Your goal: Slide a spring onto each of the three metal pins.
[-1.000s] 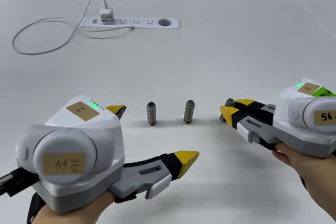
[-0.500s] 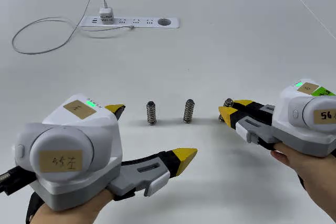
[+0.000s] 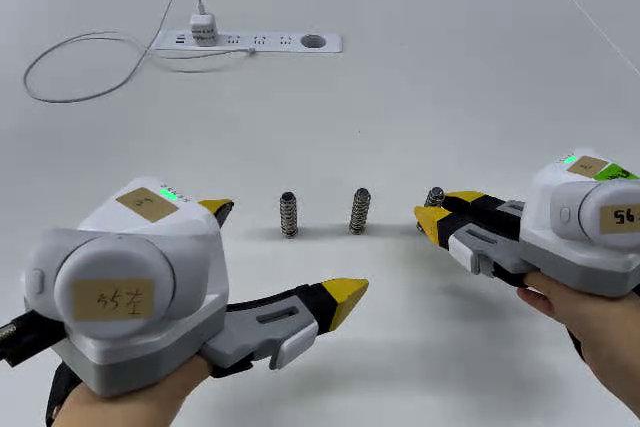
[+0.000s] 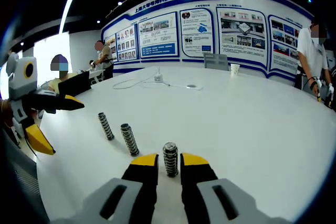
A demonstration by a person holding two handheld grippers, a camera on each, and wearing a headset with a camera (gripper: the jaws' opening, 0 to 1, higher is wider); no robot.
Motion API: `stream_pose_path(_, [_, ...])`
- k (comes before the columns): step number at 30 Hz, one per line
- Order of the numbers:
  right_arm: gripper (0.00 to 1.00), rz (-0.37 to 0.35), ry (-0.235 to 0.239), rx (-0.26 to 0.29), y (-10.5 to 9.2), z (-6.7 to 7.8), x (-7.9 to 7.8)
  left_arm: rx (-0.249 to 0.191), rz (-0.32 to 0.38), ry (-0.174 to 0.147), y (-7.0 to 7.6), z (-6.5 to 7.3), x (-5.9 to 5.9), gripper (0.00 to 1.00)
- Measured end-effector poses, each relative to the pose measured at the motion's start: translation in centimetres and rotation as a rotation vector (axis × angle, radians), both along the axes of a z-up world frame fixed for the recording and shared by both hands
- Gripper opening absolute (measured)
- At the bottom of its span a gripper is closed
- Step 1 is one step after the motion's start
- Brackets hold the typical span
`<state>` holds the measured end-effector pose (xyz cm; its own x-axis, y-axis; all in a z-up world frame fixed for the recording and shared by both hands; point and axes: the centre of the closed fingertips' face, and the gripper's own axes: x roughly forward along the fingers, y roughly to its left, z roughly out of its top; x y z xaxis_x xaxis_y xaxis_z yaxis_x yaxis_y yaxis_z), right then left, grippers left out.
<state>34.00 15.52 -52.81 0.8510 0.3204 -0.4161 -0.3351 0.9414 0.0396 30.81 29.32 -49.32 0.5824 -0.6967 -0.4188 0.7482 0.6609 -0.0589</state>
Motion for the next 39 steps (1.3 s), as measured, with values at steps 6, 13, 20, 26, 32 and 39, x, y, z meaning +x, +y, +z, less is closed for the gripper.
stream_pose_path(6, [0.24,0.001,0.010,0.027,0.2,0.6,-0.2,-0.006,0.019,0.007,0.5,0.1,0.5,0.86])
stream_pose_path(13, [0.28,-0.002,0.024,0.034,0.0,1.3,-0.5,-0.005,0.038,0.010,1.2,0.4,1.0,0.86])
stream_pose_path(20, [0.35,-0.006,0.027,0.051,-0.3,2.4,-0.9,-0.007,0.045,0.011,1.8,0.7,1.3,0.86])
stream_pose_path(26, [0.43,0.018,0.035,0.050,-0.1,3.0,-1.6,-0.009,0.043,0.016,2.1,1.0,1.3,0.87])
stream_pose_path(32, [0.50,0.038,0.050,0.057,0.1,3.5,-2.5,0.000,0.039,0.028,2.6,1.1,1.1,0.89])
stream_pose_path(39, [0.56,0.060,0.066,0.057,0.3,3.9,-3.7,0.014,0.029,0.008,3.1,1.5,0.8,0.91])
